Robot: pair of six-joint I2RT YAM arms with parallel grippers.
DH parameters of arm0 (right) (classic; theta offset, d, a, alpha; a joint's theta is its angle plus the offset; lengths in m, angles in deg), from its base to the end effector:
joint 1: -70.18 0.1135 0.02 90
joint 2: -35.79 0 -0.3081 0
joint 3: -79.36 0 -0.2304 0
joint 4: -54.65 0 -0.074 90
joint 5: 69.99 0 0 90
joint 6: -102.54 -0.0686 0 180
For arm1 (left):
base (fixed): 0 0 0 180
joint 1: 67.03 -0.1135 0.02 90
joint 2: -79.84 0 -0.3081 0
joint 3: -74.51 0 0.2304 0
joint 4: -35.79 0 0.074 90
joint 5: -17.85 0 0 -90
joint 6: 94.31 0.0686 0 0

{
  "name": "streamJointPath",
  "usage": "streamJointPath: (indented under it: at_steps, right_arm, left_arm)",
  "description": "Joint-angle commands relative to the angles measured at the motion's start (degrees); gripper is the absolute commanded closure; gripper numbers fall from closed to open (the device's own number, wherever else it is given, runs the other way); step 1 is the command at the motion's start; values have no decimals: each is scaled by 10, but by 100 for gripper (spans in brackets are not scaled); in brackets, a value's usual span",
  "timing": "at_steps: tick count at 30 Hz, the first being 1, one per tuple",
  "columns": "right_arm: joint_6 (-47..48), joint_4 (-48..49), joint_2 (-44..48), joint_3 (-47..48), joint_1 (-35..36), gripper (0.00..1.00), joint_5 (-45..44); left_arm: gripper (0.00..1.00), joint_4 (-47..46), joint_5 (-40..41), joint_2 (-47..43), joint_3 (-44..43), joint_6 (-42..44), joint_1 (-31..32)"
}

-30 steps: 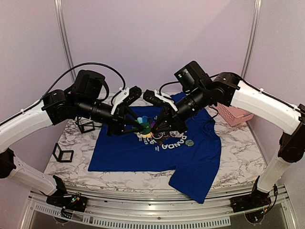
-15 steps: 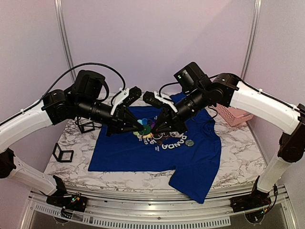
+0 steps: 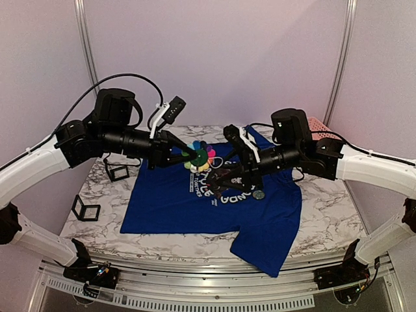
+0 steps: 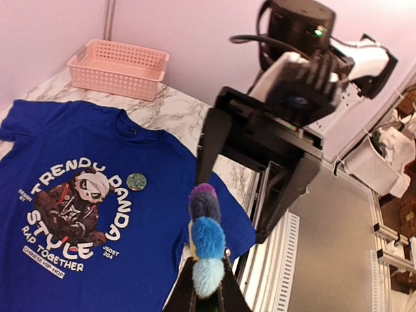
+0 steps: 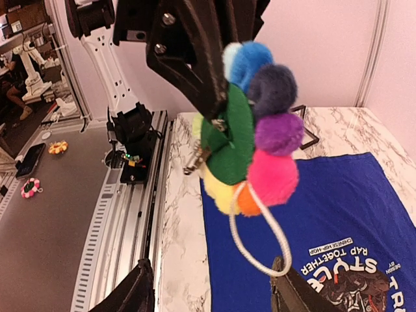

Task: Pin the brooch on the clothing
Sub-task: Pass from the left arm to the right

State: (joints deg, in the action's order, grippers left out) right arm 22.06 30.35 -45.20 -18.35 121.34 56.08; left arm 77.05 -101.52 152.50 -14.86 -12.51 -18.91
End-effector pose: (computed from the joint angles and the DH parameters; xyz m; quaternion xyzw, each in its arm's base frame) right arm 0.1700 0.2756 0.3724 -0.5480 0.5980 0.4278 0.3988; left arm 0.1556 -0.2239 0.4183 0.4066 0.7181 -0.4348 0.3604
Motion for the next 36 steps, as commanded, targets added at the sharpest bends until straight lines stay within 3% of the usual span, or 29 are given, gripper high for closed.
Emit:
streamJointPath:
  at_steps: [1,5,9,13,20,23,27,36]
  right_arm:
    - [-106,158,18,-45,-14,40,4]
    - [-181,164,2,-63,-27,42,-34]
    - [-218,225,-3,-96,-23,51,-38]
    - [-176,289,-15,-108,24,62,-92]
    - [-170,323,-105,-85,37,69,-187]
    - [-171,336,-129,-72,38,70,-180]
    - [-171,342,-155,-54,39,82,-166]
    - [-187,342,-191,-28,38,95,-162]
  left_arm:
    - [100,-52,25,4,42,-158,-63]
    - [100,-98,7,32,115,-267,-118]
    - [100,-169,7,31,164,-309,-120]
    - [100,-199,8,37,178,-328,-128]
    - [100,-217,1,48,183,-332,-130]
    - [100,-219,2,53,183,-333,-131]
    - [100,-221,0,62,177,-333,-131]
    - [100,-219,-3,73,167,-331,-130]
